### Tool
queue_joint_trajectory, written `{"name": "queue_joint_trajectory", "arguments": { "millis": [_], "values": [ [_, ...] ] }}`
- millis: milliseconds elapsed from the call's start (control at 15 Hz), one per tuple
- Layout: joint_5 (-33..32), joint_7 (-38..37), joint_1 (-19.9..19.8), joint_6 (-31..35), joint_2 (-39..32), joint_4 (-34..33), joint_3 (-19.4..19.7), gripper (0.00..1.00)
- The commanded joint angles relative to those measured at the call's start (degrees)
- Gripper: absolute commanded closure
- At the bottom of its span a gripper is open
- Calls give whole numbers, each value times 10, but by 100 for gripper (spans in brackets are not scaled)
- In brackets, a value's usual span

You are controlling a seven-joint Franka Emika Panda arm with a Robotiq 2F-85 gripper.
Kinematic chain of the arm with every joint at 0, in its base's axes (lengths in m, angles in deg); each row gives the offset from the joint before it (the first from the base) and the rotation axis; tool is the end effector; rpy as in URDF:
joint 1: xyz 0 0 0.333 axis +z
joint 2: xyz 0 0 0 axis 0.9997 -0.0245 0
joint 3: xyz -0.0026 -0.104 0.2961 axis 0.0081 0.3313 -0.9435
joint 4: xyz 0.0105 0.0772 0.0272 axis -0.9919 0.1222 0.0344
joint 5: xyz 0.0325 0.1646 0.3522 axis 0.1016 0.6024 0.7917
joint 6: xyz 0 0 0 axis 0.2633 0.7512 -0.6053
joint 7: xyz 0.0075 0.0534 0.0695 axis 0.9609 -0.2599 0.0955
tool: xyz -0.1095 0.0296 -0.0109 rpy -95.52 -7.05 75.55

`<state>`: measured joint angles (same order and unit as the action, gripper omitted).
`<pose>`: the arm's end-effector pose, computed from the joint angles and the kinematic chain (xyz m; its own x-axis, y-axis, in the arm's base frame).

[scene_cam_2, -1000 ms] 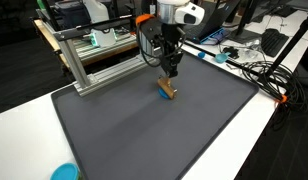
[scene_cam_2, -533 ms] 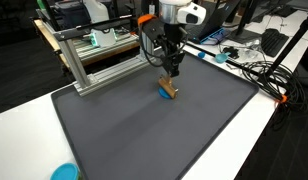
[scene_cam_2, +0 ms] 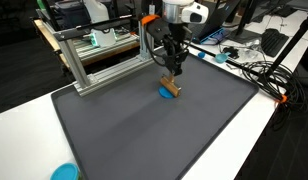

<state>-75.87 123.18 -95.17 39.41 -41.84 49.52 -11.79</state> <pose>0.6321 -0.0100 0.3030 0.2662 0.9607 0.0783 0.9639 -0.2651 -0.0249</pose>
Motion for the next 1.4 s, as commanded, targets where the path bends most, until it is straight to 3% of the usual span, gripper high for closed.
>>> {"name": "queue_joint_trajectory", "arguments": {
  "millis": [0,200,467,600,867,1000,1067,1133,1267,1333],
  "values": [
    [21,31,4,12,-32,3,-15,78],
    [25,1,8,4,24,25,-16,78],
    [-62,-122,52,-35,131,69,10,78],
    [-118,-219,78,-71,144,45,14,78],
    [-193,-356,121,-226,80,-80,-3,78],
    [-147,-315,118,-260,44,-125,-11,78],
    [-113,-249,105,-242,39,-122,-18,78],
    [-150,-312,119,-227,75,-76,-14,53],
    [-129,-277,115,-228,47,-97,-15,53],
    [-127,-270,112,-228,39,-103,-15,78]
  ]
}}
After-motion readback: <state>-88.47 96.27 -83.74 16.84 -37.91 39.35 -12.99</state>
